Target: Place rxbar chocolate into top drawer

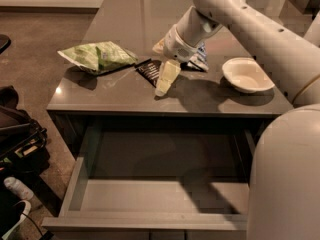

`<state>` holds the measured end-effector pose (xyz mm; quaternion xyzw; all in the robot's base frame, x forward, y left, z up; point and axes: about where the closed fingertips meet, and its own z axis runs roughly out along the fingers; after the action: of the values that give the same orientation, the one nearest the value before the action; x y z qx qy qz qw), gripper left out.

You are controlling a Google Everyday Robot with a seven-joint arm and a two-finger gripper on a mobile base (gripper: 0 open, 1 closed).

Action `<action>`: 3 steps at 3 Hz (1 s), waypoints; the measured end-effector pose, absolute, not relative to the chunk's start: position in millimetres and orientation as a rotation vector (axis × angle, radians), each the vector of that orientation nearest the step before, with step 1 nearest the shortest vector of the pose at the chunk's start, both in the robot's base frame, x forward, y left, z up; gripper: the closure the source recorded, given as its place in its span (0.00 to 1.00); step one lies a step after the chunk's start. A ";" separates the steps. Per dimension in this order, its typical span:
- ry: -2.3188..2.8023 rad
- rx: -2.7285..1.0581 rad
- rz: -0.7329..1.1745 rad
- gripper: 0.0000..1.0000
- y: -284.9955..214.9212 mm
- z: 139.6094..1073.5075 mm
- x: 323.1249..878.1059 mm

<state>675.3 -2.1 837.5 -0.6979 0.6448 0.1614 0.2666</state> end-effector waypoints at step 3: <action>1.750 -1.879 0.464 0.00 4.2 824.3 677.6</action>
Offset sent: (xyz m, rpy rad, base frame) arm 0.0036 0.0001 -0.0176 0.0159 0.0137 -0.0346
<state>677.6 4.2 824.3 -0.6947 0.6471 0.1717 0.2630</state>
